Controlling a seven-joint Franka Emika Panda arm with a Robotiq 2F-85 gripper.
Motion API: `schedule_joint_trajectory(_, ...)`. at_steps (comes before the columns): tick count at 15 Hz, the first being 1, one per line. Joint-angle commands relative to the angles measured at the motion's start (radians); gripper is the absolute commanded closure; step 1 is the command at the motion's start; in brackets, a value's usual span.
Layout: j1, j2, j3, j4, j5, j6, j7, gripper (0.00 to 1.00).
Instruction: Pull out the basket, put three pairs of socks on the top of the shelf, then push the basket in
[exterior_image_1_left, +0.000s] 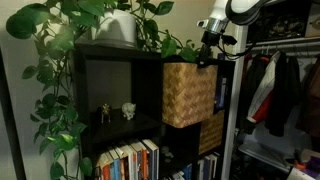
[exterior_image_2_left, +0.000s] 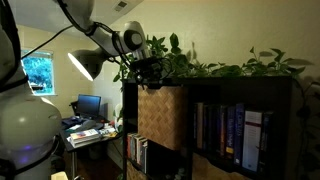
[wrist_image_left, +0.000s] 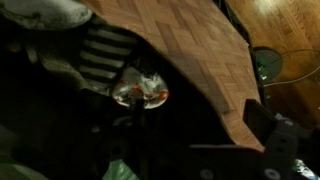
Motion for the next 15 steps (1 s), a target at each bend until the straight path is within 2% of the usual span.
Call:
schedule_joint_trajectory(1, -0.054, 0.007, 0.034, 0.047, -0.073, -0.038, 0.149, 0.0)
schedule_joint_trajectory(8, -0.096, 0.055, 0.004, 0.125, -0.044, -0.116, 0.247, 0.0)
schedule_joint_trajectory(15, -0.123, 0.161, -0.023, 0.183, 0.017, -0.095, 0.259, 0.0)
